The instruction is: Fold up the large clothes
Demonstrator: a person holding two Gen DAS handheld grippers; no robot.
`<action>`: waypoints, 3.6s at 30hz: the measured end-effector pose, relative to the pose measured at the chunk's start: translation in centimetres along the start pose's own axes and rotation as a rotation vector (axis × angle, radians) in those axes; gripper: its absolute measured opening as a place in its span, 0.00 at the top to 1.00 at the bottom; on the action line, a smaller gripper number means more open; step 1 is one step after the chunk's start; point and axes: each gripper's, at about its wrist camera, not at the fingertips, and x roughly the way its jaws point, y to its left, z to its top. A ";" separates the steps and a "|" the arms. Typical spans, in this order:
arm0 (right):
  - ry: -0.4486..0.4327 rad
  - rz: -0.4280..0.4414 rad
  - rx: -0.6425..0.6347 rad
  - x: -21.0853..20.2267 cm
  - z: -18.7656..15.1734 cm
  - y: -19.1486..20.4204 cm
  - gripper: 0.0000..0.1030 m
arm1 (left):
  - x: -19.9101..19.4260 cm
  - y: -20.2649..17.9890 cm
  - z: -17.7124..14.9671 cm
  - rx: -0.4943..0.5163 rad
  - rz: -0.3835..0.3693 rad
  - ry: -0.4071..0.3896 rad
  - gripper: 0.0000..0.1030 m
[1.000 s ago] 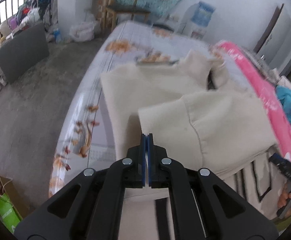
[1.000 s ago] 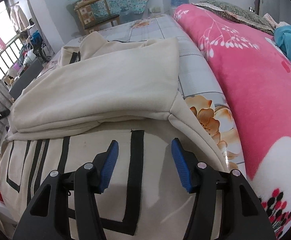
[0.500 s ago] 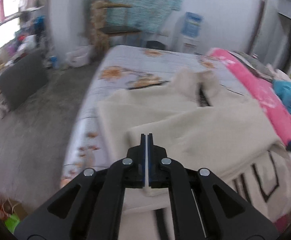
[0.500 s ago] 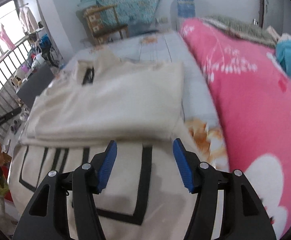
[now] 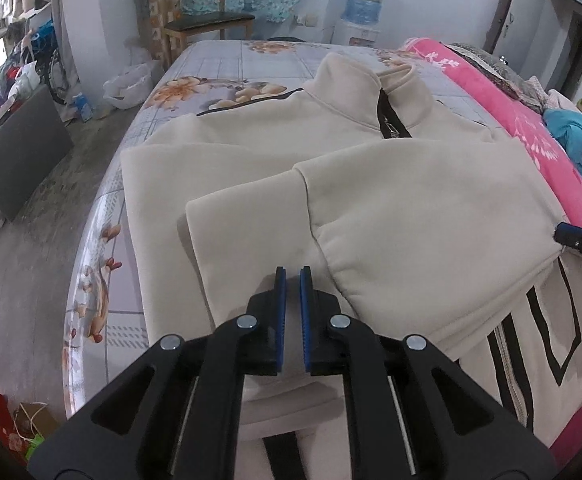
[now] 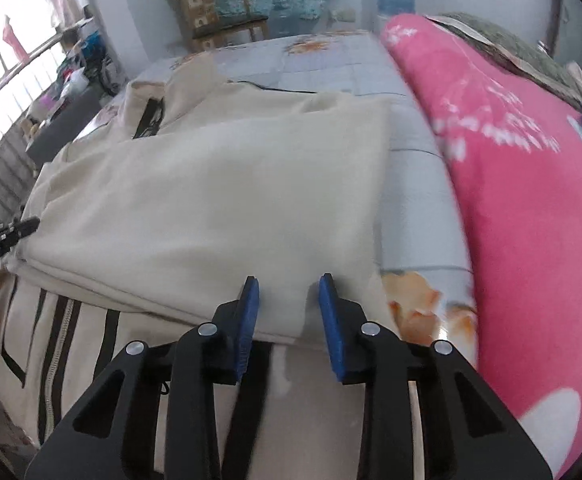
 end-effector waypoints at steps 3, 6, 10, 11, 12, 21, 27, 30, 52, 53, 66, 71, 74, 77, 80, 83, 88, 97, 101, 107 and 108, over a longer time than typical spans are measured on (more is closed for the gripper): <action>-0.021 -0.018 0.054 -2.4 -0.7 -0.4 0.69 | -0.6 0.0 -0.3 -0.003 -0.004 0.007 0.82; -0.053 -0.075 0.043 -5.1 -2.3 0.3 0.68 | -2.4 0.2 -0.9 -0.017 -0.023 -0.008 0.67; -0.097 -0.045 0.021 -8.7 -5.5 2.5 0.52 | -6.4 -0.3 -2.9 -0.037 -0.050 -0.039 0.42; -0.108 -0.044 0.007 -9.4 -6.5 3.4 0.47 | -7.5 -0.6 -3.7 -0.041 -0.049 -0.050 0.37; -0.115 -0.046 -0.013 -10.1 -7.6 4.4 0.45 | -8.5 -0.9 -4.6 -0.045 -0.048 -0.053 0.36; -0.096 -0.052 -0.118 -10.3 -14.5 10.7 0.25 | -9.8 -6.5 -12.7 0.048 0.033 0.017 0.19; -0.097 -0.025 -0.121 -9.0 -15.3 12.6 0.21 | -8.5 -7.5 -15.0 0.037 0.124 0.015 0.13; -0.082 -0.041 -0.113 -7.9 -15.3 12.7 0.18 | -8.3 -7.0 -15.1 0.021 0.123 0.007 0.08; -0.041 -0.105 -0.020 -5.4 -15.6 11.9 0.06 | -8.1 -7.1 -15.2 -0.006 0.133 0.014 0.07; -0.044 -0.106 -0.019 -5.4 -15.6 11.8 0.06 | -8.1 -7.1 -15.2 -0.004 0.134 0.012 0.07; -0.079 -0.119 -0.014 -5.5 -16.1 12.0 0.06 | -8.3 -6.9 -15.1 -0.001 0.131 0.016 0.07; -0.080 -0.119 -0.014 -5.4 -16.0 12.0 0.06 | -10.0 -6.4 -16.0 -0.024 0.087 -0.033 0.07; -0.079 -0.120 -0.014 -5.4 -16.0 12.0 0.06 | -11.8 -6.2 -16.8 -0.024 0.056 -0.078 0.07; -0.079 -0.120 -0.014 -5.4 -16.0 12.1 0.06 | -13.7 -5.9 -18.3 -0.008 0.038 -0.109 0.08; -0.080 -0.120 -0.014 -5.4 -16.0 12.1 0.06 | -15.0 -5.5 -20.0 -0.021 0.004 -0.104 0.08; -0.083 -0.120 -0.014 -5.4 -16.0 12.1 0.06 | -16.1 -5.0 -22.0 -0.046 -0.023 -0.092 0.08; -0.082 -0.121 -0.016 -5.4 -15.9 12.1 0.06 | -17.0 -4.2 -24.9 -0.080 0.007 -0.073 0.08; -0.079 -0.122 -0.014 -5.3 -16.0 12.1 0.06 | -16.5 0.3 -26.6 -0.230 0.027 -0.044 0.23; -0.079 -0.122 -0.014 -5.3 -16.0 12.1 0.06 | -14.6 1.6 -26.7 -0.284 -0.072 -0.013 0.27; -0.080 -0.124 -0.013 -5.3 -16.0 12.0 0.06 | -12.6 2.1 -26.5 -0.301 -0.126 -0.005 0.32; -0.081 -0.124 -0.013 -5.3 -16.0 12.1 0.06 | -12.4 2.0 -26.4 -0.303 -0.133 -0.004 0.34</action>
